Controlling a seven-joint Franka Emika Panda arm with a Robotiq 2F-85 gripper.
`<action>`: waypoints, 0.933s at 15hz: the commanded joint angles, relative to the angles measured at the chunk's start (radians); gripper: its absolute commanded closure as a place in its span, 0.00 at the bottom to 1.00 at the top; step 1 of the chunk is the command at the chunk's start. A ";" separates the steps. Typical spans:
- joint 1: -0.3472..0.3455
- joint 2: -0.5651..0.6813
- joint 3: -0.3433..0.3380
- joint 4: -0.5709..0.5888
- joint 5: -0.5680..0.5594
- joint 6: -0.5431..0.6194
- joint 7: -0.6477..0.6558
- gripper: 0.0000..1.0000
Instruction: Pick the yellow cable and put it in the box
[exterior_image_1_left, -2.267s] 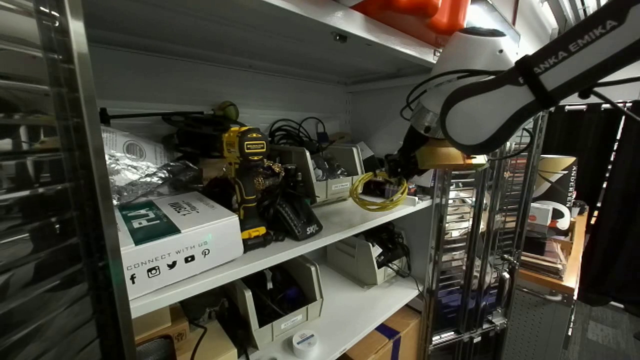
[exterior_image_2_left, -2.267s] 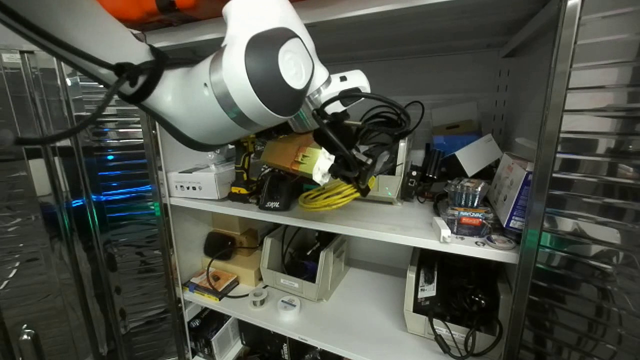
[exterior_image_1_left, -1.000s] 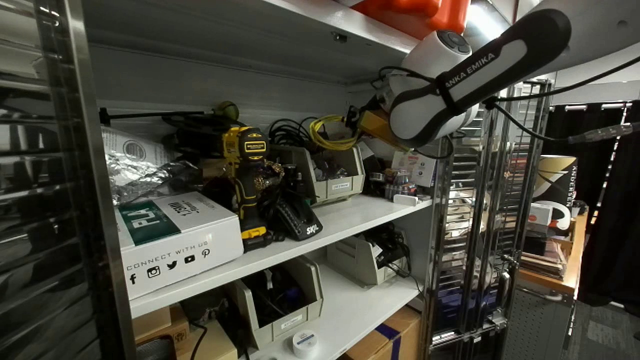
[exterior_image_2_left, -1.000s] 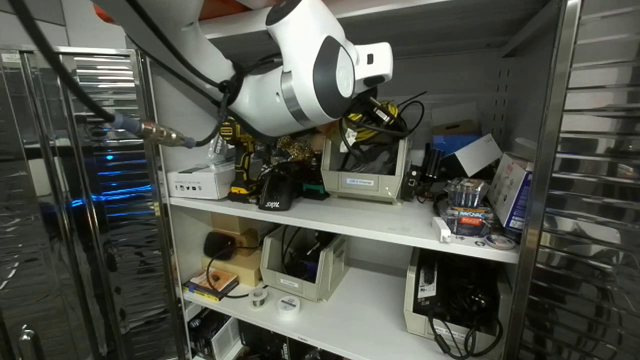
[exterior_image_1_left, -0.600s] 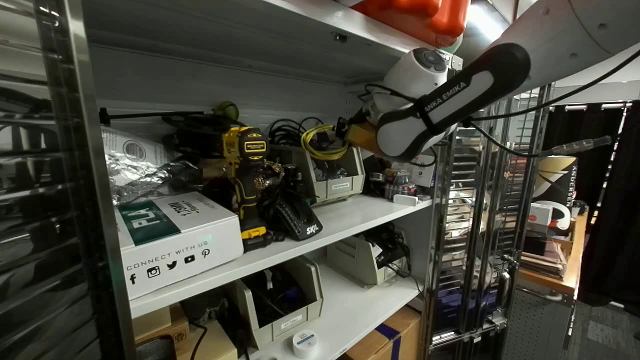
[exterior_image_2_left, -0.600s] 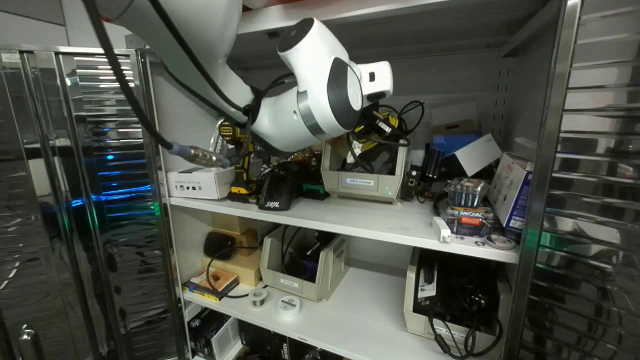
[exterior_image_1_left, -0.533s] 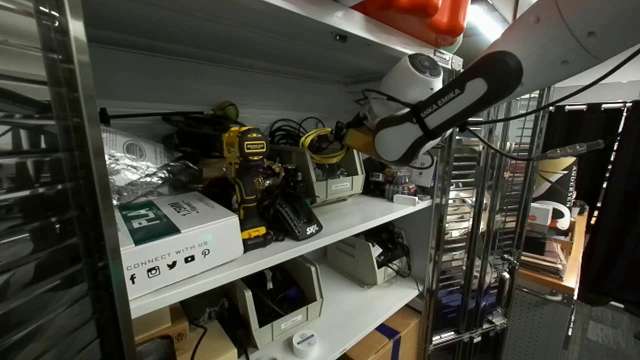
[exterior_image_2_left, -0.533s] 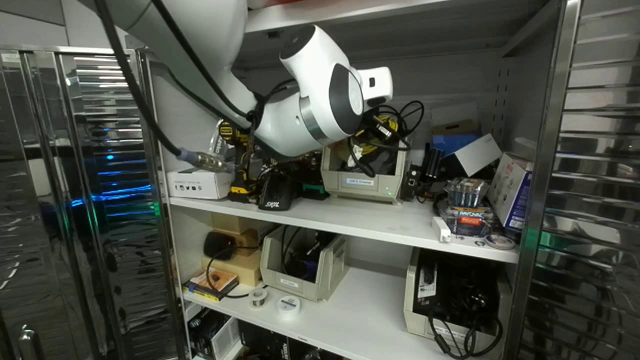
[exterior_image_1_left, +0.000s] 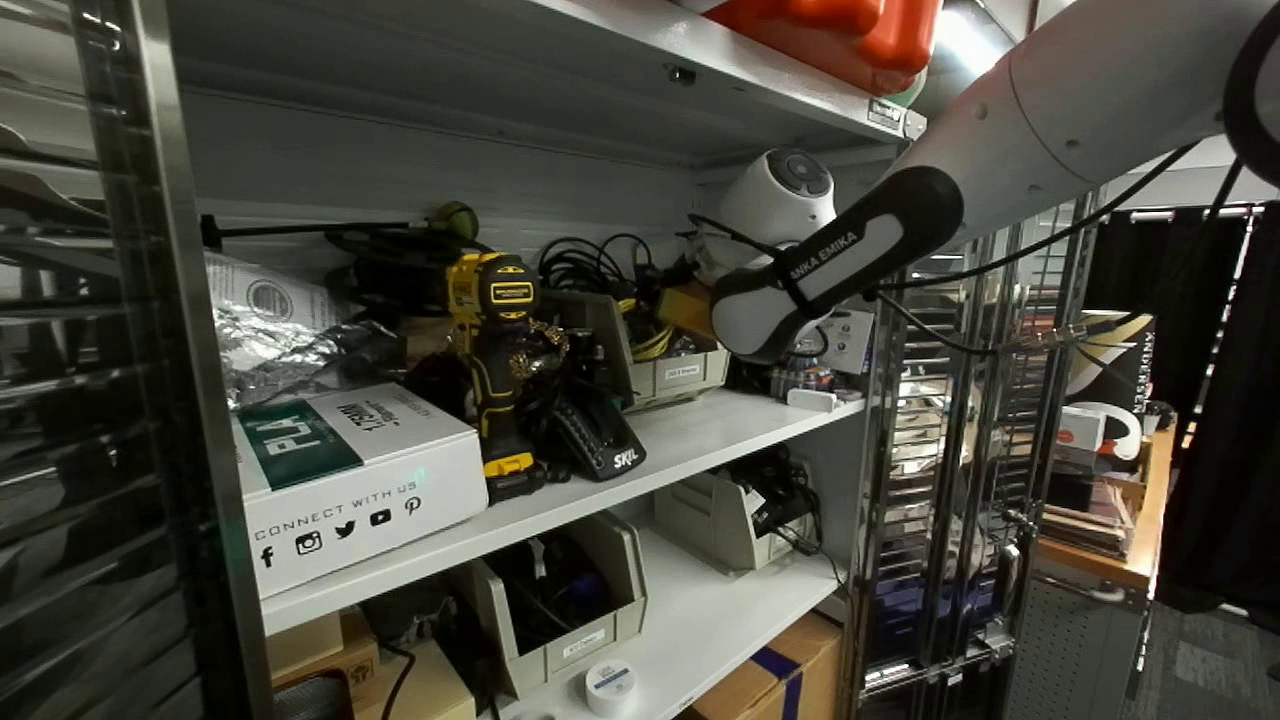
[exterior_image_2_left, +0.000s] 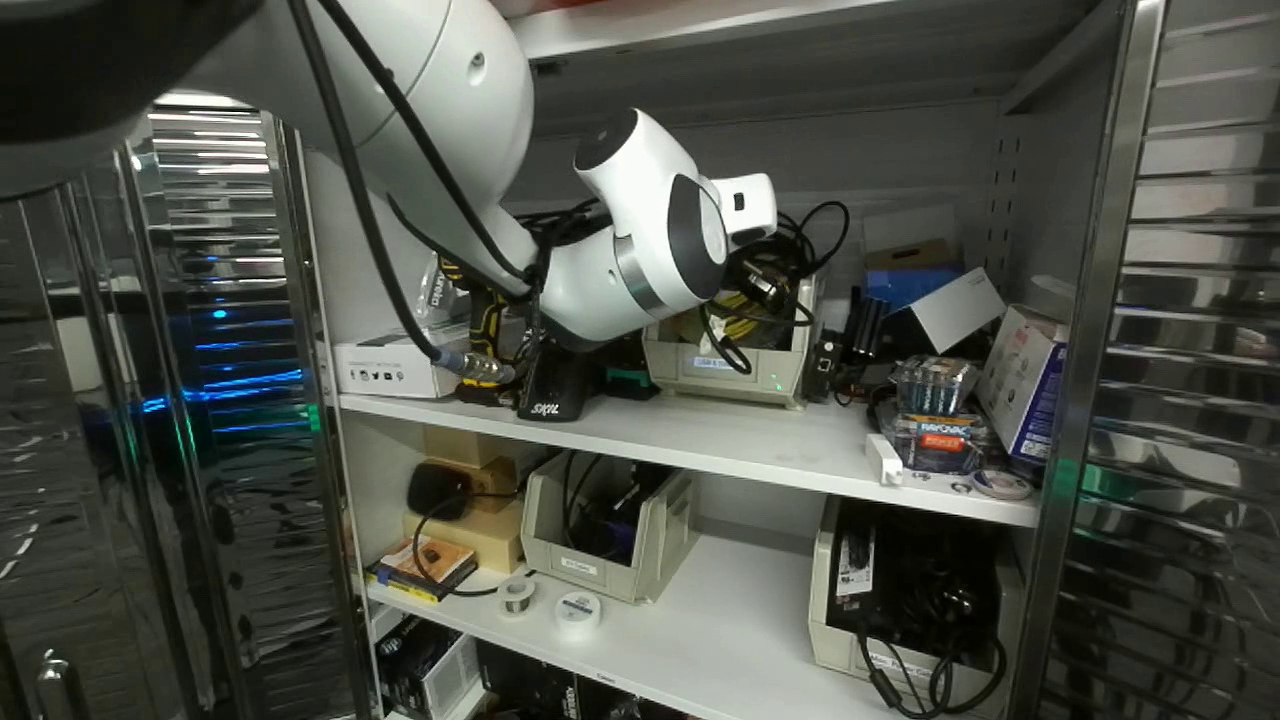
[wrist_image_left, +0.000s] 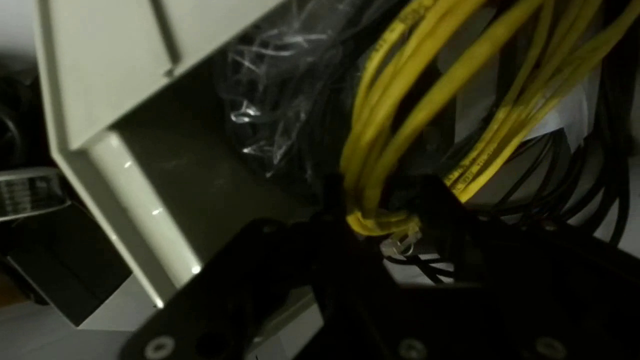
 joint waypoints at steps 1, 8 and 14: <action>0.020 -0.066 -0.027 -0.034 -0.033 0.013 -0.009 0.24; -0.089 -0.396 0.170 -0.388 0.145 -0.171 -0.305 0.00; -0.137 -0.654 0.211 -0.533 0.435 -0.590 -0.661 0.00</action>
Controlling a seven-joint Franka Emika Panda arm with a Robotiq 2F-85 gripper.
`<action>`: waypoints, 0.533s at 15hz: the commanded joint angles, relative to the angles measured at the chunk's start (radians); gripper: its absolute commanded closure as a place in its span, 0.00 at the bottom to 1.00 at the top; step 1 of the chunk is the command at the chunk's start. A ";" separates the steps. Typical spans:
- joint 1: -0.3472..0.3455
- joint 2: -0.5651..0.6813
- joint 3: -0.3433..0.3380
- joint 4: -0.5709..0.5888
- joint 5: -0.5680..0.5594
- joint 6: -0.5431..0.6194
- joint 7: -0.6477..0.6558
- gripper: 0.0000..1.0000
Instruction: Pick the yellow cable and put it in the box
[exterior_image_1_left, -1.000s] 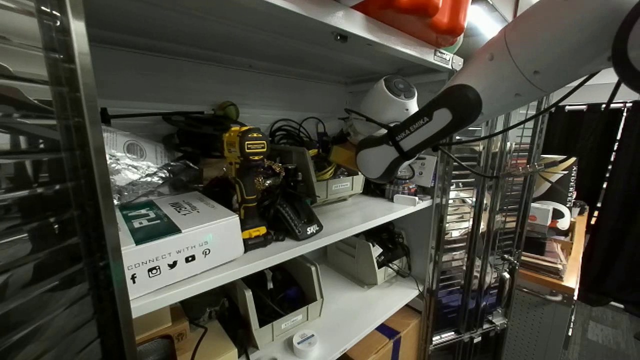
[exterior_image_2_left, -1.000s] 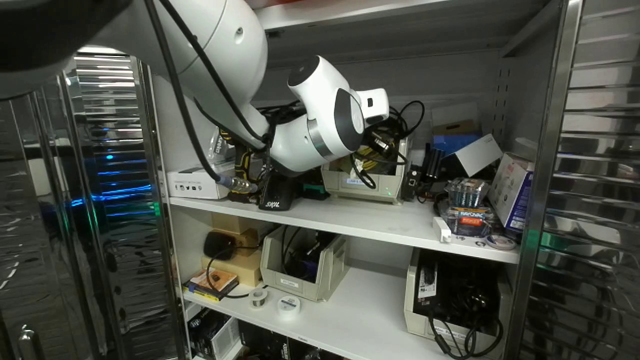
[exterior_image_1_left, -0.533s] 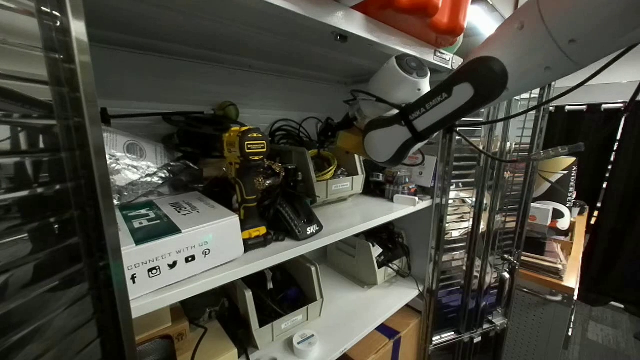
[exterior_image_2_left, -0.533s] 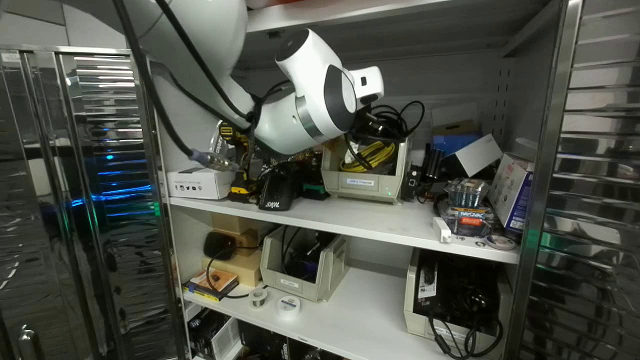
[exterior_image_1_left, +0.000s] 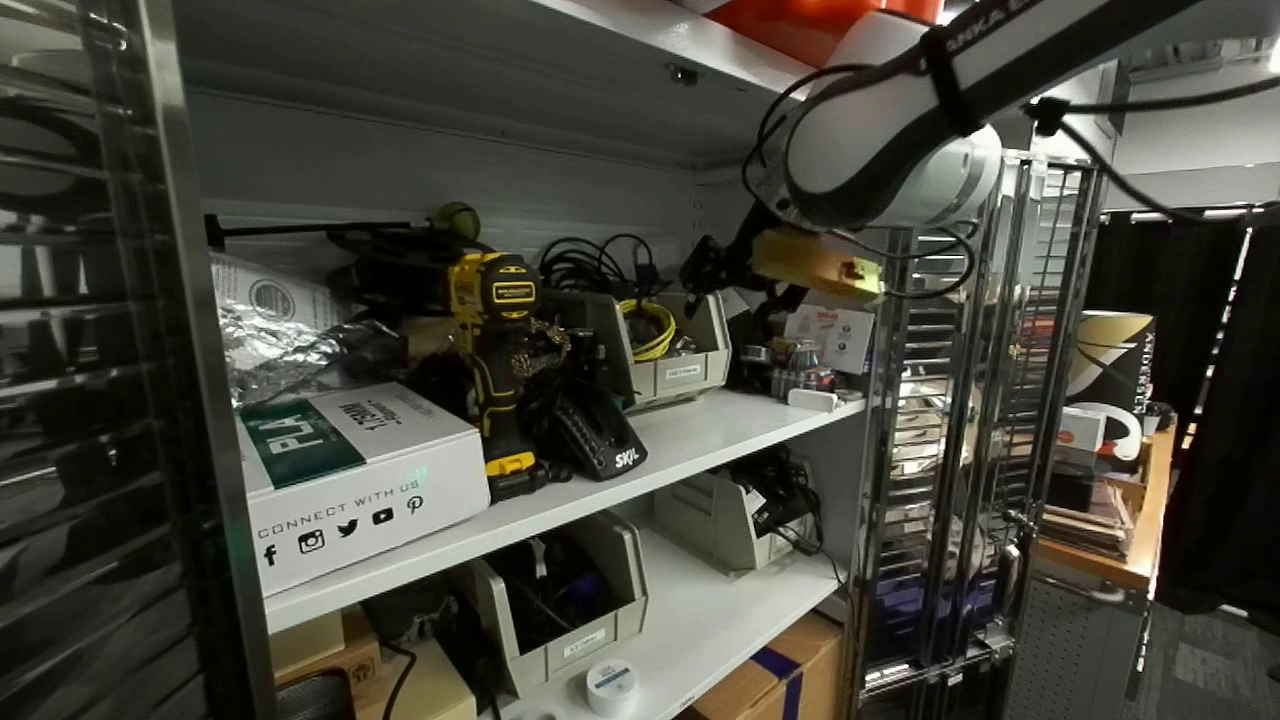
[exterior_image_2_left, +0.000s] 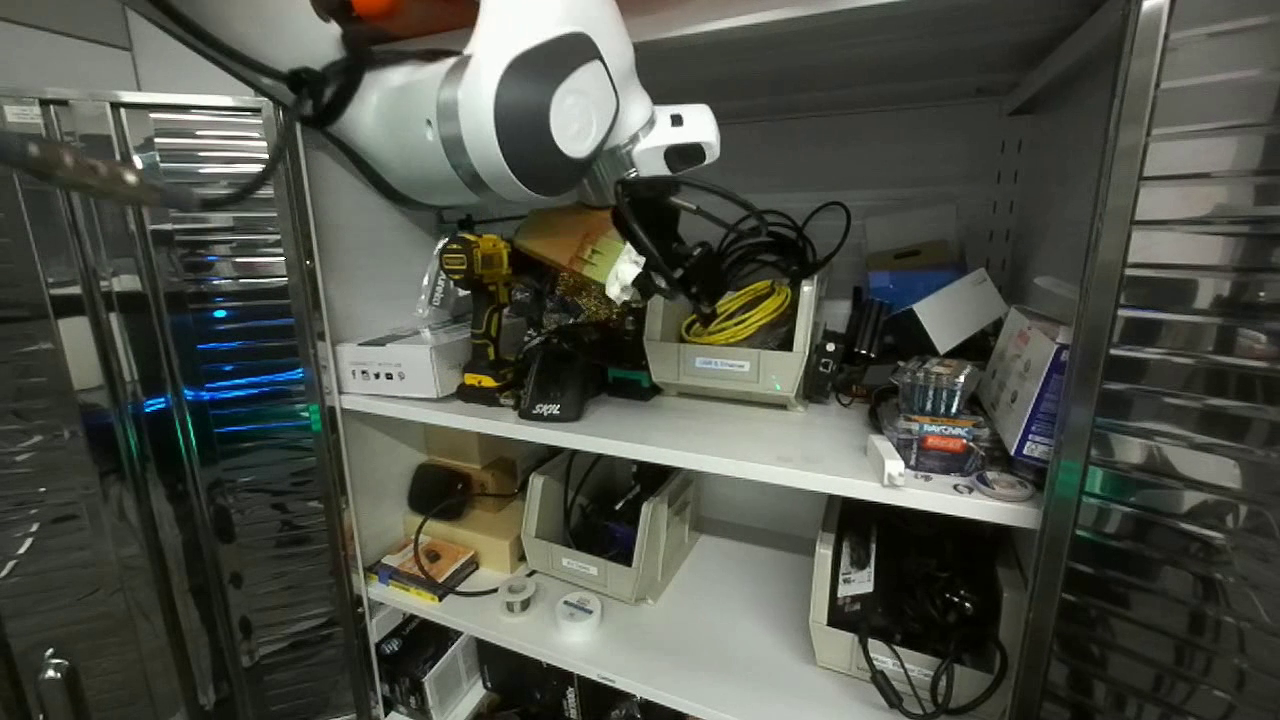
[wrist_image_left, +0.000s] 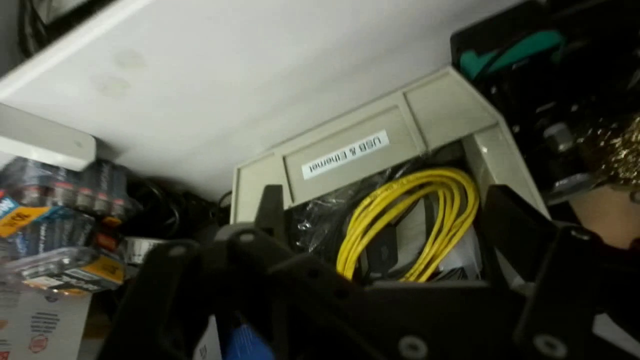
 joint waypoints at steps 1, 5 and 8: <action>-0.019 -0.178 -0.018 -0.095 0.082 -0.243 -0.160 0.00; -0.035 -0.301 -0.058 -0.112 0.090 -0.604 -0.285 0.00; -0.042 -0.353 -0.089 -0.079 0.092 -0.854 -0.370 0.00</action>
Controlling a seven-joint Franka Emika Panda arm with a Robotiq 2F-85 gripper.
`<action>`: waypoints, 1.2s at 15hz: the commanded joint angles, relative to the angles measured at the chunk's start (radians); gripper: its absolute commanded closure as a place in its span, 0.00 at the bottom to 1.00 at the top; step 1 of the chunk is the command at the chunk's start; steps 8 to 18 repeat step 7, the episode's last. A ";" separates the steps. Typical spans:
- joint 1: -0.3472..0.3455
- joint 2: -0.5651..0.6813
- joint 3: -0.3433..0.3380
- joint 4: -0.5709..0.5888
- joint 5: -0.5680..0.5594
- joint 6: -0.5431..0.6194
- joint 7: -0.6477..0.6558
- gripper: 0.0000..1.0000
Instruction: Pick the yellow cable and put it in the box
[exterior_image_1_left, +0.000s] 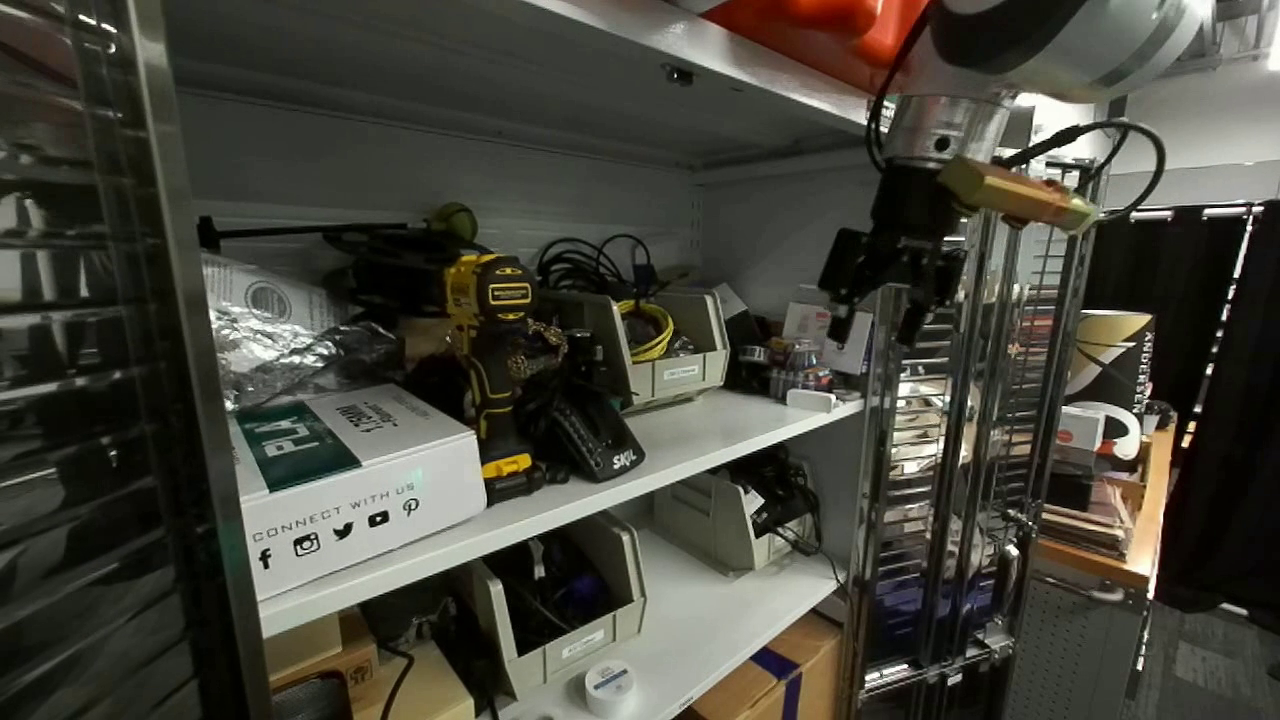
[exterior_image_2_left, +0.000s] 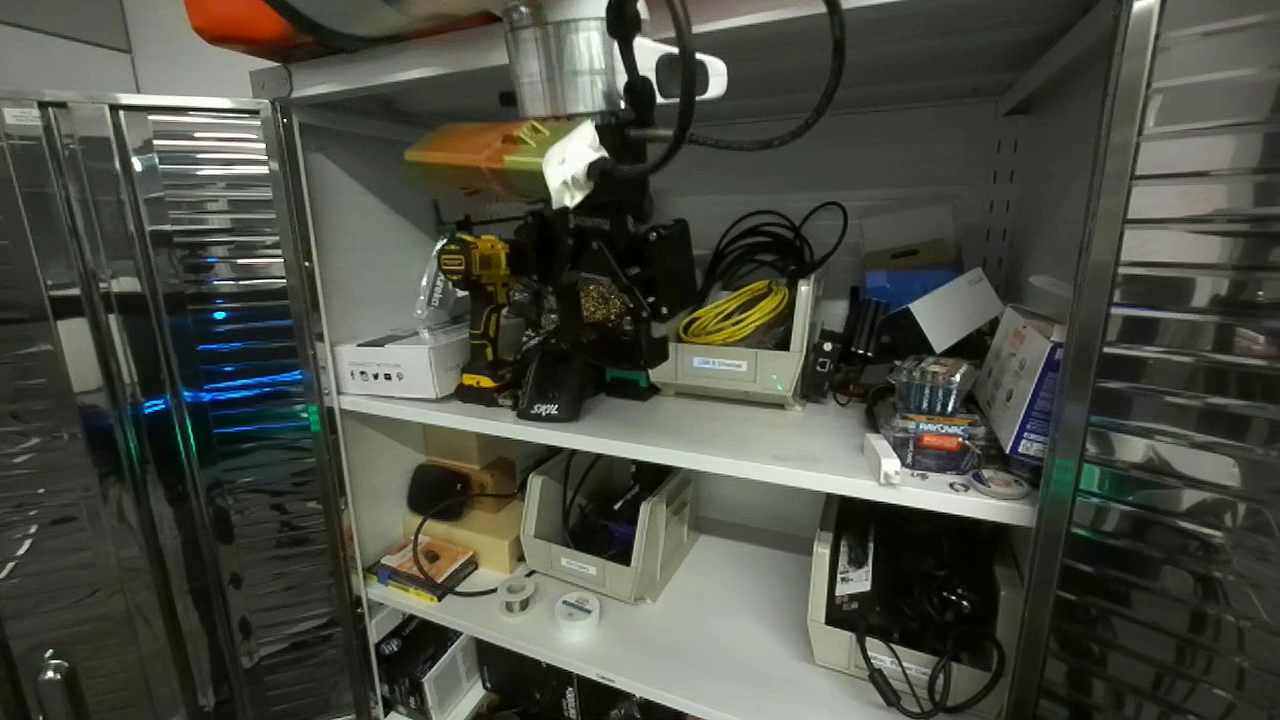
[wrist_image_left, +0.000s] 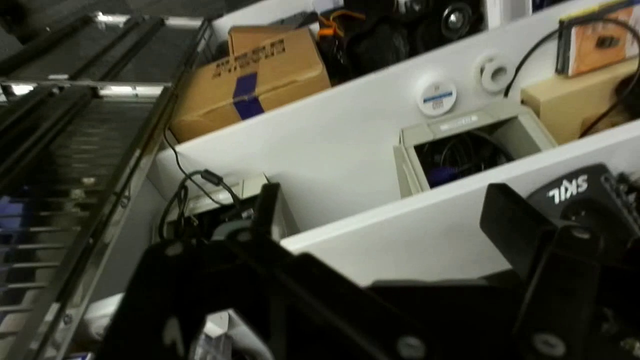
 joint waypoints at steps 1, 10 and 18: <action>-0.015 -0.072 -0.025 0.022 0.025 -0.242 -0.109 0.00; -0.026 -0.077 -0.031 0.032 0.011 -0.353 -0.121 0.00; -0.026 -0.077 -0.031 0.032 0.011 -0.353 -0.121 0.00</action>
